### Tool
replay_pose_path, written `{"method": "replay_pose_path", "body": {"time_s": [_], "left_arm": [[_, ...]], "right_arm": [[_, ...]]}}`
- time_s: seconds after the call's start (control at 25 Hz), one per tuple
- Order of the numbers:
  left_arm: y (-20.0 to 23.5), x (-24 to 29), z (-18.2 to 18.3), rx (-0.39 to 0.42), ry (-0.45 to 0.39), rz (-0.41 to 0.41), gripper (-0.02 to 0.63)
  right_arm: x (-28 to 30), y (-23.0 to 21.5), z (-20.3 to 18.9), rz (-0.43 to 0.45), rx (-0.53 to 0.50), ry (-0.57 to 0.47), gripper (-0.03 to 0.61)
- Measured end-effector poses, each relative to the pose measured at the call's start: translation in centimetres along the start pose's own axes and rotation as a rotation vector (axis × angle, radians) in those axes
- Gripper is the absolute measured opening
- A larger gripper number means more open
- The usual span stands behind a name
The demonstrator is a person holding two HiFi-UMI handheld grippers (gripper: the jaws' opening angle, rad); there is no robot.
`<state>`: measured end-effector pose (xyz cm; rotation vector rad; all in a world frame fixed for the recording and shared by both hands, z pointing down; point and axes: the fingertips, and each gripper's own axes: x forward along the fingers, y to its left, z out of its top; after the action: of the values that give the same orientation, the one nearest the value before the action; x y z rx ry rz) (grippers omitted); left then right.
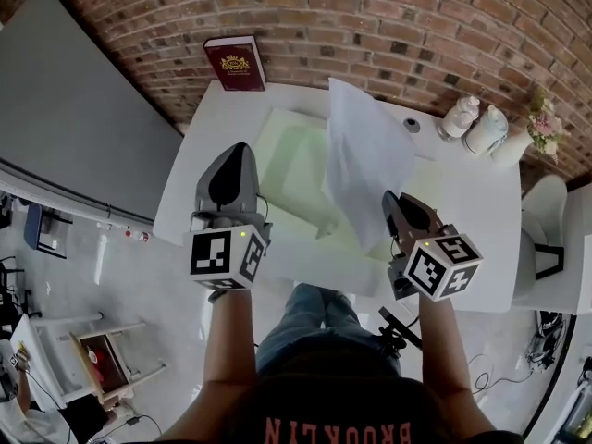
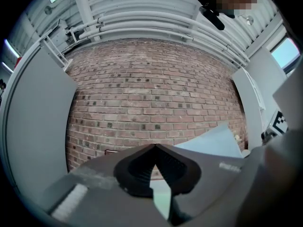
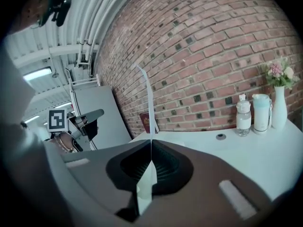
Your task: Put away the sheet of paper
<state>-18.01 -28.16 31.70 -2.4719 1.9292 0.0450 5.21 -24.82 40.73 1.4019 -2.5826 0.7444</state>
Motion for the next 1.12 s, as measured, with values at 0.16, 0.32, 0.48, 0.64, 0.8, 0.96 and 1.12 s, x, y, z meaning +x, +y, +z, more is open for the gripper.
{"method": "replay_pose_path", "body": {"time_s": [0.16,0.32,0.48,0.64,0.8,0.96,1.12], "left_arm": [[0.1,0.5,-0.6,-0.002,0.012,-0.011,-0.006],[0.1,1.1,-0.7,-0.002,0.011,-0.022,-0.006],[-0.1,1.5,-0.8,0.001,0.016,-0.028,-0.006],[0.0,1.9,-1.0,0.004,0.025,-0.030,-0.006],[0.5,2.2,-1.1,0.001,0.028,-0.025,-0.006],[1.1,2.4,-1.1,-0.001,0.029,-0.018,-0.006],[1.6,2.5,-1.4,-0.005,0.035,-0.014,-0.006]], "right_arm": [[0.8,-0.7,-1.4,0.034,0.058,0.055,0.003],[1.5,-1.6,-2.6,0.088,0.130,0.126,0.003],[2.3,-3.2,-4.5,0.134,0.278,0.213,0.003],[3.2,-5.0,-6.4,0.141,0.435,0.270,0.003],[4.1,-6.2,-8.8,0.111,0.516,0.358,0.003],[4.6,-8.1,-10.7,-0.015,0.471,0.449,0.003],[5.3,-9.4,-12.1,-0.104,0.398,0.523,0.003]]}}
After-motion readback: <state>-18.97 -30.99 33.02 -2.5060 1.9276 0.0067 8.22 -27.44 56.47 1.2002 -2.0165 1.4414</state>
